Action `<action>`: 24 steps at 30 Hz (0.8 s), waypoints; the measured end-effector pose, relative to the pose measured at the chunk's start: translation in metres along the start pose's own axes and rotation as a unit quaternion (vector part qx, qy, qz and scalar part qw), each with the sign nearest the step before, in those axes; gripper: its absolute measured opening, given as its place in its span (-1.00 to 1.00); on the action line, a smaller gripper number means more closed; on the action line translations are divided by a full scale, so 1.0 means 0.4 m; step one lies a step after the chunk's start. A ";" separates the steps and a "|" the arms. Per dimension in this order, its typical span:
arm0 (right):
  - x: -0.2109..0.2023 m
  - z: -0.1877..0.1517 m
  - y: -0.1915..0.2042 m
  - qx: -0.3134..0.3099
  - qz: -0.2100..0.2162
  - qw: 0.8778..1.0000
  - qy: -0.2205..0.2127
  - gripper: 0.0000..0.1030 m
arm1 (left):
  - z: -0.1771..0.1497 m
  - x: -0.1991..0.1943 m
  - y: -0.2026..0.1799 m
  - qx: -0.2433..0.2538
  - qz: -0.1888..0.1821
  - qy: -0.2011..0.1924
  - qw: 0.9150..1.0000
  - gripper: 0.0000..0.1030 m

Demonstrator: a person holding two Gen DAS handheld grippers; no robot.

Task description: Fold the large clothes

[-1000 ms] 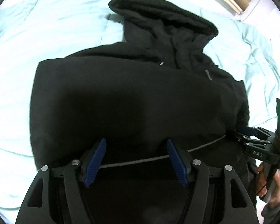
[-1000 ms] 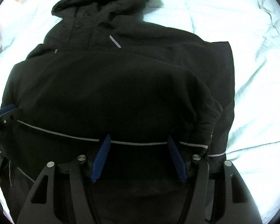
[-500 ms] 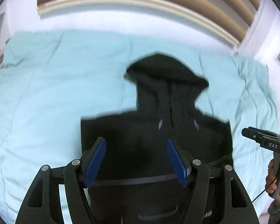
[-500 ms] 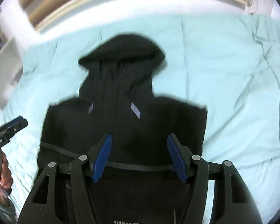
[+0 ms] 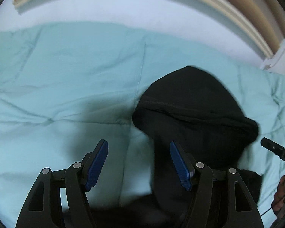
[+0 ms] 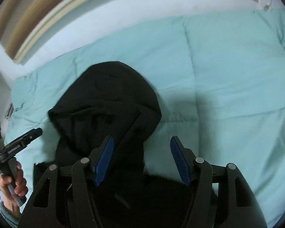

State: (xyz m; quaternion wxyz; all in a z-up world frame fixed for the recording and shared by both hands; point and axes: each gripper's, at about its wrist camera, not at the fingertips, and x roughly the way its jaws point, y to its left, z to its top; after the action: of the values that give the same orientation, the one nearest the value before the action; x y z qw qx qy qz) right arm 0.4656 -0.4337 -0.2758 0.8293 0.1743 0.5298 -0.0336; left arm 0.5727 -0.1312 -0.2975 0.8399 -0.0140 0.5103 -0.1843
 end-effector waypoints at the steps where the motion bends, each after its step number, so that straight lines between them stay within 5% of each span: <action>1: 0.027 0.002 -0.002 0.001 0.001 1.000 0.002 0.28 | 0.007 0.023 0.006 -0.004 -0.005 0.002 1.000 0.34; 5: 0.123 0.031 0.007 -0.009 -0.004 1.000 0.013 0.15 | 0.043 0.109 0.035 -0.031 -0.019 -0.002 0.999 0.27; 6: 0.143 0.035 0.012 -0.014 -0.011 1.000 0.017 -0.41 | 0.051 0.121 0.042 -0.039 -0.028 -0.006 0.999 -0.13; 8: 0.177 0.041 0.019 -0.025 -0.033 0.999 0.024 -0.62 | 0.065 0.134 0.058 -0.061 -0.077 -0.012 0.995 -0.76; 9: 0.169 0.044 0.014 -0.022 -0.024 0.999 0.014 -0.73 | 0.065 0.129 0.064 -0.071 -0.081 -0.023 0.994 -0.81; 11: 0.120 0.043 0.000 -0.016 -0.002 1.000 -0.021 -0.78 | 0.062 0.082 0.071 -0.075 -0.104 -0.060 0.990 -0.84; 14: 0.079 0.026 -0.034 0.001 0.029 0.998 -0.048 -0.79 | 0.038 0.057 0.084 -0.074 -0.114 -0.062 0.989 -0.84; 16: 0.158 0.013 -0.056 0.002 0.016 1.000 -0.010 -0.79 | 0.018 0.131 0.120 -0.097 -0.115 -0.012 0.989 -0.81; 18: 0.263 -0.006 -0.093 0.023 0.022 0.999 0.043 -0.75 | 0.000 0.219 0.174 -0.140 -0.144 0.042 0.979 -0.76; 20: 0.300 -0.020 -0.113 0.039 0.038 0.997 0.054 -0.71 | -0.012 0.234 0.197 -0.156 -0.175 0.040 0.971 -0.73; 22: 0.281 -0.017 -0.112 0.035 0.039 0.997 0.049 -0.60 | -0.012 0.184 0.181 -0.126 -0.165 0.012 0.978 -0.53; 24: 0.260 -0.015 -0.108 0.021 0.033 0.998 0.049 -0.33 | -0.015 0.129 0.162 -0.087 -0.131 -0.005 0.988 -0.09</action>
State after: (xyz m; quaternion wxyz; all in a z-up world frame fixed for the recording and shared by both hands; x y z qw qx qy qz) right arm 0.4954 -0.4587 -0.3815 0.7994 0.2099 0.5629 -0.0088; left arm 0.6079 -0.0866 -0.3579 0.8067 -0.1542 0.5139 -0.2477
